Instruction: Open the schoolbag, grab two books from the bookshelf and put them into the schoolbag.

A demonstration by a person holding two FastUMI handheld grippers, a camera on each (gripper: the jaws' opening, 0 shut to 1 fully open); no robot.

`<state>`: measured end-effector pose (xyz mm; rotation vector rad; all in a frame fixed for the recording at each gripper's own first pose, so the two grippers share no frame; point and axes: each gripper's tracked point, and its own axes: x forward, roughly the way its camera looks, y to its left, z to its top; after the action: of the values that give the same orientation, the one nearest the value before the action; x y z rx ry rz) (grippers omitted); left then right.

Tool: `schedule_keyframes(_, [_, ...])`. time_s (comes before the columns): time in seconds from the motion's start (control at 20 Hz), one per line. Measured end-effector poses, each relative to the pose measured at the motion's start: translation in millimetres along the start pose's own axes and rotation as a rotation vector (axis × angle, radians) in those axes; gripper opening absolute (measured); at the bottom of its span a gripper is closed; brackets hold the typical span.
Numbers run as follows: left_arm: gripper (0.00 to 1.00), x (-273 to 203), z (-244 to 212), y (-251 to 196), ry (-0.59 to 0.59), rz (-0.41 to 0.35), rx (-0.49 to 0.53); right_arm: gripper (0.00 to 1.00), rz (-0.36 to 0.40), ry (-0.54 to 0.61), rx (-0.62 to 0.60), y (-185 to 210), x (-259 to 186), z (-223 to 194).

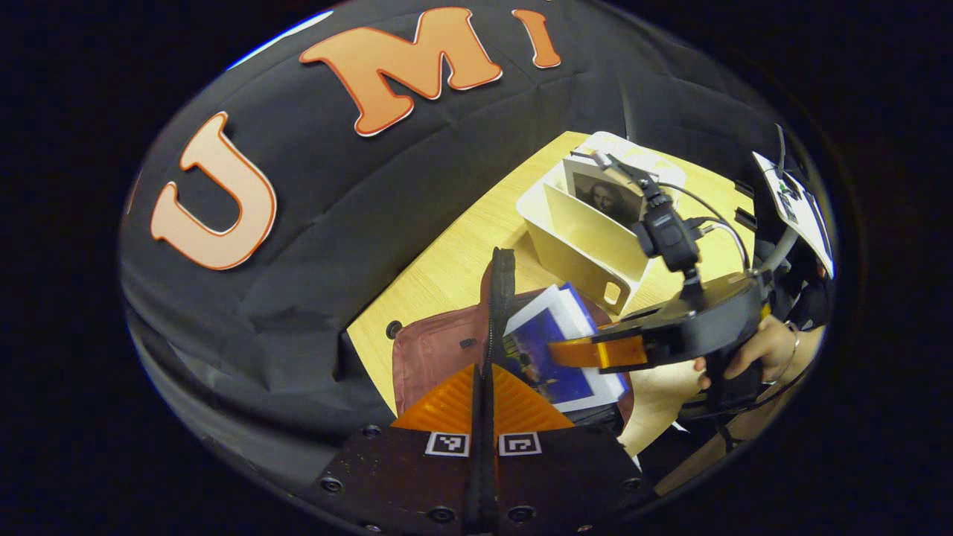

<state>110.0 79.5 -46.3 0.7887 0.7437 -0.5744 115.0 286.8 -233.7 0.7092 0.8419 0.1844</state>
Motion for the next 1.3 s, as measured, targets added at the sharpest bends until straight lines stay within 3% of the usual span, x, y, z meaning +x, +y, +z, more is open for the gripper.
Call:
schedule_keyframes(0.15, [0.00, 3.6, 3.9, -2.9, -0.004, -0.010, 0.001, 0.31, -0.001, -0.024, -0.001, 7.4, 20.8, -2.8])
schedule_keyframes(0.2, [0.00, 4.2, 3.0, -0.7, -0.002, -0.008, 0.003, 0.21, -0.020, -0.016, -0.013, 5.5, 26.2, -5.9])
schedule_keyframes(0.25, [0.00, 5.7, 1.1, -0.3, 0.007, -0.011, -0.003, 0.36, -0.037, 0.002, -0.029, 4.1, 29.6, -11.1])
schedule_keyframes(0.4, [0.00, 13.0, -3.4, 5.0, 0.021, -0.013, -0.014, 0.50, -0.093, 0.045, -0.065, -4.1, 34.4, -21.9])
schedule_keyframes(0.5, [0.00, 13.3, -4.4, 6.0, 0.023, -0.010, -0.024, 0.67, -0.130, 0.073, -0.066, -13.7, 30.6, -23.4])
schedule_keyframes(0.55, [0.00, 13.7, -5.0, 6.2, 0.024, -0.010, -0.029, 0.94, -0.140, 0.079, -0.069, -17.4, 29.4, -22.5])
schedule_keyframes(0.85, [0.01, 15.9, -8.0, 5.3, 0.028, -0.015, -0.032, 0.97, -0.209, 0.072, -0.119, -40.6, 15.8, -3.1])
schedule_keyframes(1.3, [0.01, 22.5, -12.0, 3.6, 0.024, -0.019, -0.081, 0.98, -0.167, 0.079, -0.258, -41.4, -60.7, 15.1])
